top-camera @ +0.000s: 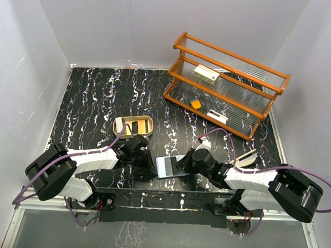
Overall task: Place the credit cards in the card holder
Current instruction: Insert the credit card into the card holder.
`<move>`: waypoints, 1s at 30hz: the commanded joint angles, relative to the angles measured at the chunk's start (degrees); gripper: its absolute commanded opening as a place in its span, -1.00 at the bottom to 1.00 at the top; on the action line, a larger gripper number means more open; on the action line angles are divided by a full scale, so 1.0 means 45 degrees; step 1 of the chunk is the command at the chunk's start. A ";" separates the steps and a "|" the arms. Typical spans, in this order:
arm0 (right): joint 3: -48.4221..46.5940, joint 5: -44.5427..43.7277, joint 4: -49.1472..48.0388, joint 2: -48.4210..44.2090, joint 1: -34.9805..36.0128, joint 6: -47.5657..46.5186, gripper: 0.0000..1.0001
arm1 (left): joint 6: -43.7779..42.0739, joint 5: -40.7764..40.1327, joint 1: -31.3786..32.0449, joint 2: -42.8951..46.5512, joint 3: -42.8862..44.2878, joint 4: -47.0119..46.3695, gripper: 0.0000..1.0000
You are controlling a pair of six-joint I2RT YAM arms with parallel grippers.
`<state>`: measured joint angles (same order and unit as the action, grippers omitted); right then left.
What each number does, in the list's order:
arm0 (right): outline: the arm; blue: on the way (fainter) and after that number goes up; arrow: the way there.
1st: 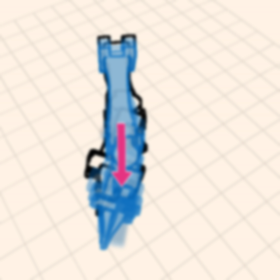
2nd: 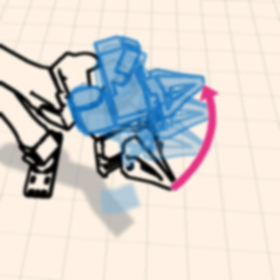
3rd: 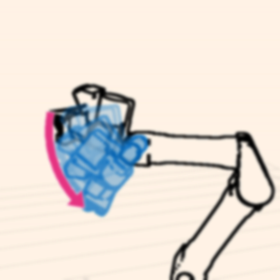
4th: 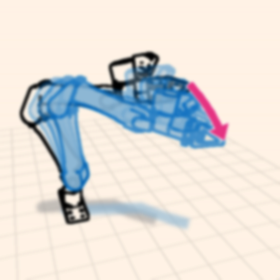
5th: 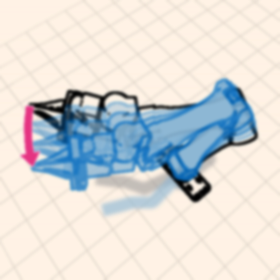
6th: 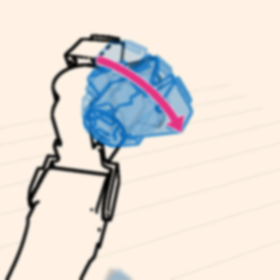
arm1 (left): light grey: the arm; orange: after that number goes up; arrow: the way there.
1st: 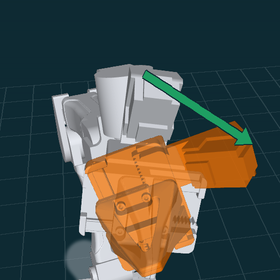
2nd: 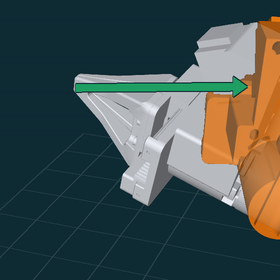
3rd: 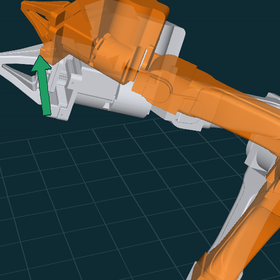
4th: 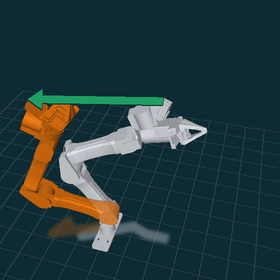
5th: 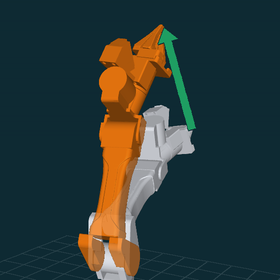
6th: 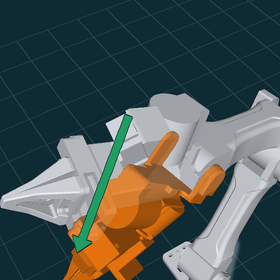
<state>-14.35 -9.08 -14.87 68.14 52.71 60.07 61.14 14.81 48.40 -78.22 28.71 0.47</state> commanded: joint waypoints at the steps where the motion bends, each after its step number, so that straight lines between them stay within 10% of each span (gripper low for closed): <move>1: -0.0527 0.0397 -0.0445 0.0373 0.0234 0.0034 -0.79 | -0.0254 -0.0428 0.0119 0.0018 0.0106 0.0372 -0.82; 20: -0.2375 0.1026 -0.0028 0.2072 0.0512 -0.0911 -0.70 | -0.1340 -0.1990 0.0115 -0.0744 0.1466 0.2092 -0.84; 30: -0.3762 -0.0701 0.3971 -0.0096 0.0514 -0.1959 -0.19 | -0.2179 -0.4516 0.0116 0.1007 0.3230 0.5170 -0.13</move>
<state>-26.55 -7.44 -3.75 73.03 54.72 54.46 54.13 2.92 48.95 -79.29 38.52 14.94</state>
